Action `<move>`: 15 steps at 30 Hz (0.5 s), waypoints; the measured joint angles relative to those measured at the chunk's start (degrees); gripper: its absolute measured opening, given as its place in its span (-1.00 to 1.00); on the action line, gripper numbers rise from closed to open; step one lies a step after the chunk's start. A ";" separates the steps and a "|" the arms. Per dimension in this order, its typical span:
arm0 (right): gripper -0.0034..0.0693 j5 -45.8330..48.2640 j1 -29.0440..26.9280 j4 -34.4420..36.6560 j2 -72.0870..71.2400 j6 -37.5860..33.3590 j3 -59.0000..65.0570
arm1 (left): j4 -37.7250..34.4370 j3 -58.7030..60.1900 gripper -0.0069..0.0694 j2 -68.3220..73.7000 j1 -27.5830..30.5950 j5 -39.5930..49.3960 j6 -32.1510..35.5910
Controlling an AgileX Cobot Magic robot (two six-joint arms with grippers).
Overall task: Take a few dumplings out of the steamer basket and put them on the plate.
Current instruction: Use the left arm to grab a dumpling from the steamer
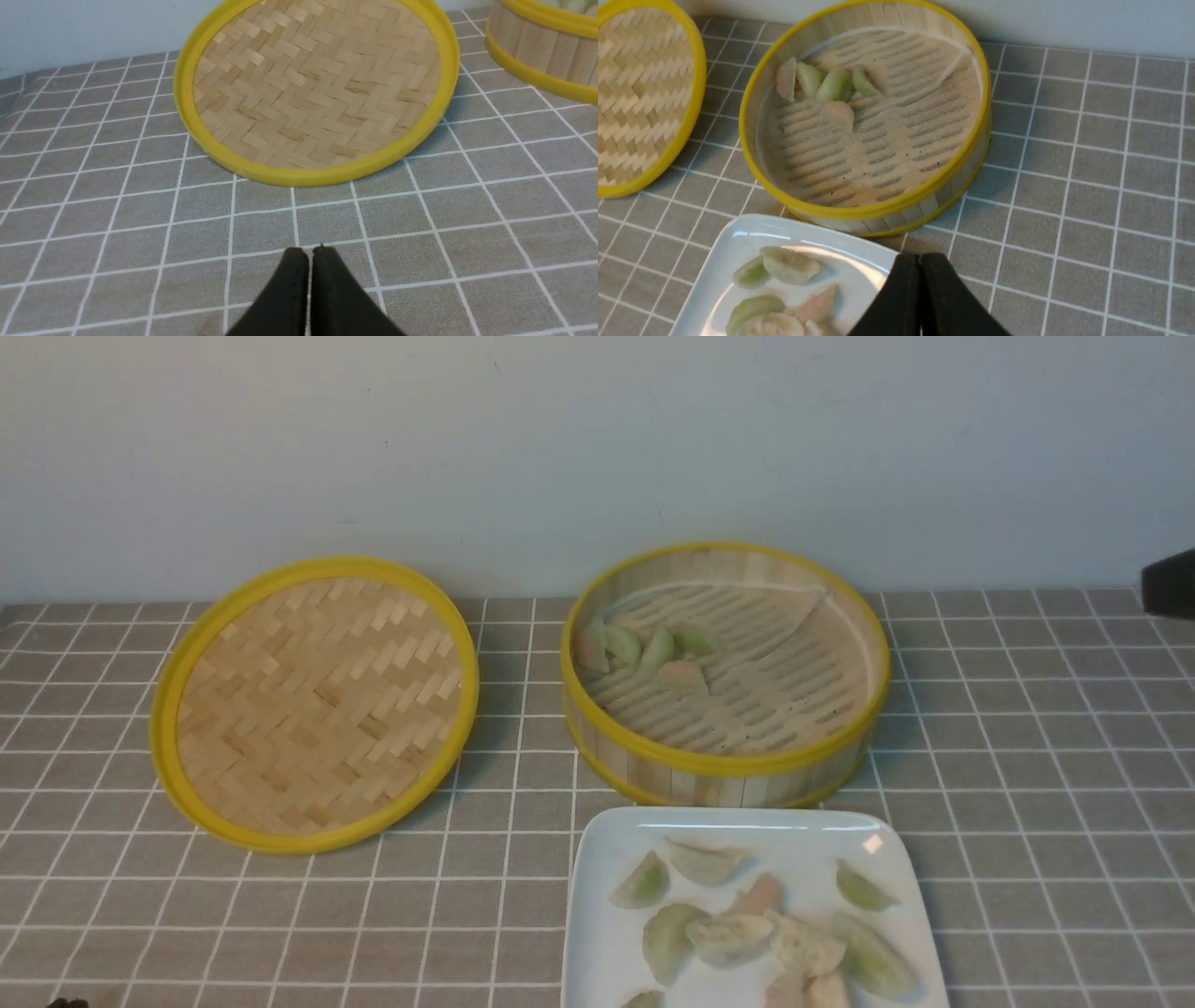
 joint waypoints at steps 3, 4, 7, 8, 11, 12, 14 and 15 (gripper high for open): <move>-0.94 -0.87 0.00 -0.32 -0.61 -0.14 0.00 | 0.16 0.00 -0.83 0.00 0.00 0.00 0.00; -0.94 -0.99 0.00 -0.32 -0.88 -0.14 0.00 | 0.16 0.00 -0.83 0.00 0.00 0.00 0.00; -0.94 -1.05 0.00 0.00 -1.54 -0.14 0.00 | 0.16 0.00 -0.83 0.00 0.00 0.00 0.00; -0.94 -1.05 0.00 0.10 -1.65 -0.14 0.00 | 0.21 0.00 -0.83 0.00 0.00 -0.17 0.00; -0.94 -0.67 0.00 0.60 -1.68 -0.14 -0.01 | -0.46 0.12 -0.83 0.00 0.00 -2.69 -0.40; -0.93 -0.46 0.00 0.76 -1.68 -0.14 -0.01 | -1.66 0.11 -0.83 0.00 0.00 -4.93 -1.12; -0.93 0.28 0.00 0.92 -1.73 -0.39 -0.01 | -5.91 0.23 -0.83 0.00 0.00 -11.72 -3.67; -0.93 0.55 0.00 0.96 -1.80 -0.62 -0.01 | -8.88 0.28 -0.83 0.00 0.00 -16.45 -5.38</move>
